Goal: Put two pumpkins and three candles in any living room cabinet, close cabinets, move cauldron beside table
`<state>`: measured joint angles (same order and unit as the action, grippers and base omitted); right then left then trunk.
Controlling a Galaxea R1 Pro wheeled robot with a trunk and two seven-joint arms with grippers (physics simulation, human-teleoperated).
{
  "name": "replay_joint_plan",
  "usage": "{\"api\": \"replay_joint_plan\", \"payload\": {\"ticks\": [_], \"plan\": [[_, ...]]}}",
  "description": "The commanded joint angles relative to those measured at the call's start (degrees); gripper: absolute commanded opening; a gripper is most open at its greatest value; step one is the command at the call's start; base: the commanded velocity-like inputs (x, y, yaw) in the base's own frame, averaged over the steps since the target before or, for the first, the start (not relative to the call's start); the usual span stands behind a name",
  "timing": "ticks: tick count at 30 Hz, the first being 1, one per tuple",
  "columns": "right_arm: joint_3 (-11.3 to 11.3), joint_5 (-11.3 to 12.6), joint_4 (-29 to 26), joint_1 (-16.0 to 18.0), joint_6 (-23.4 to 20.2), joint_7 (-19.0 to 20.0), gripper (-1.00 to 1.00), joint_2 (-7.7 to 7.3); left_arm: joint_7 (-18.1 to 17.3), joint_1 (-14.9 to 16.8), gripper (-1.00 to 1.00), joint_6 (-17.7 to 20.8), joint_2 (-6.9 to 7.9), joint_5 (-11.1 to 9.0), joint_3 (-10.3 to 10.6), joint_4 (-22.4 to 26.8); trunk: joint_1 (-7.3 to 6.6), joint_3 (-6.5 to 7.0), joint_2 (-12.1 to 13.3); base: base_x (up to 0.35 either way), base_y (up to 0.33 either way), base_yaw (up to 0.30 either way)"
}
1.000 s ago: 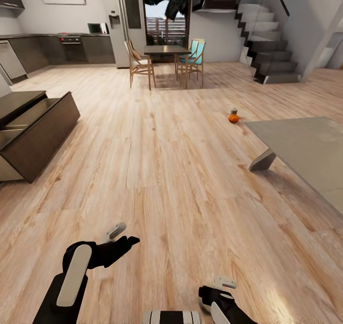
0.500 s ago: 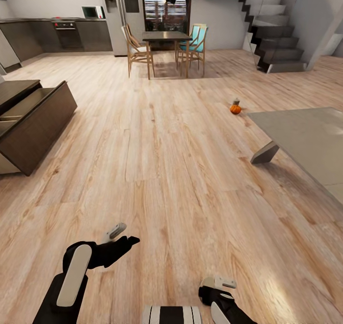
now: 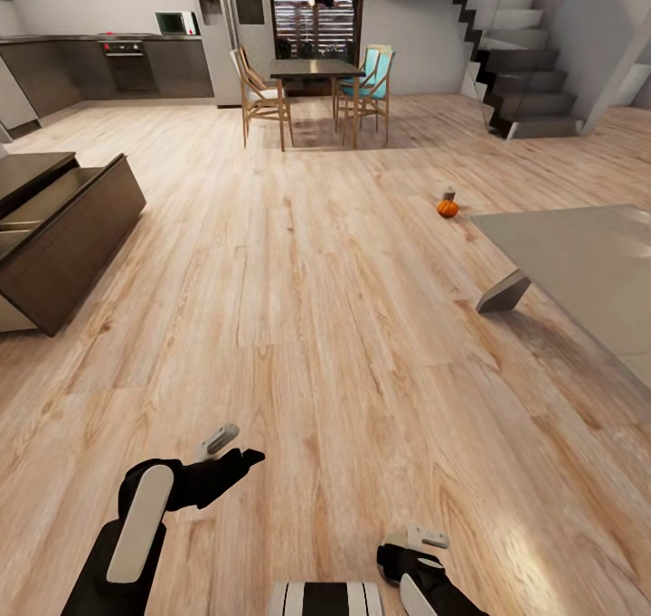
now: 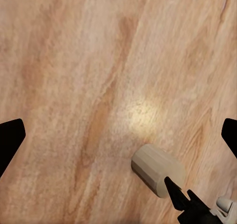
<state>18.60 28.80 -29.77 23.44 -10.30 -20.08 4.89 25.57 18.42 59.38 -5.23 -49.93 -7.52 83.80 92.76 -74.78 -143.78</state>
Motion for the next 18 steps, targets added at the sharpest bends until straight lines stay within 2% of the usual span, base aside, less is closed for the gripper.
{"api": "replay_joint_plan", "payload": {"ticks": [1, 16, 18], "plan": [[0.4, 0.4, -0.1, 0.0, -0.2, -0.5, 1.00, -0.06, 0.5, 0.0, 1.00, 0.2, -0.05, -0.6, -0.1, 0.0, -0.01, -0.04, 0.0, 0.025, 0.000, 0.000], [0.4, 0.4, -0.1, 0.0, -0.2, -0.5, 1.00, -0.06, 0.4, 0.0, 1.00, 0.2, -0.05, -0.6, -0.2, 0.0, -0.01, -0.04, 0.0, 0.040, 0.000, 0.000], [0.4, 0.4, -0.1, 0.0, -0.2, -0.5, 1.00, -0.06, 0.4, 0.0, 1.00, 0.2, -0.05, -0.6, -0.2, 0.0, 0.05, -0.49, 0.0, 0.000, 0.000, 0.000]]}}
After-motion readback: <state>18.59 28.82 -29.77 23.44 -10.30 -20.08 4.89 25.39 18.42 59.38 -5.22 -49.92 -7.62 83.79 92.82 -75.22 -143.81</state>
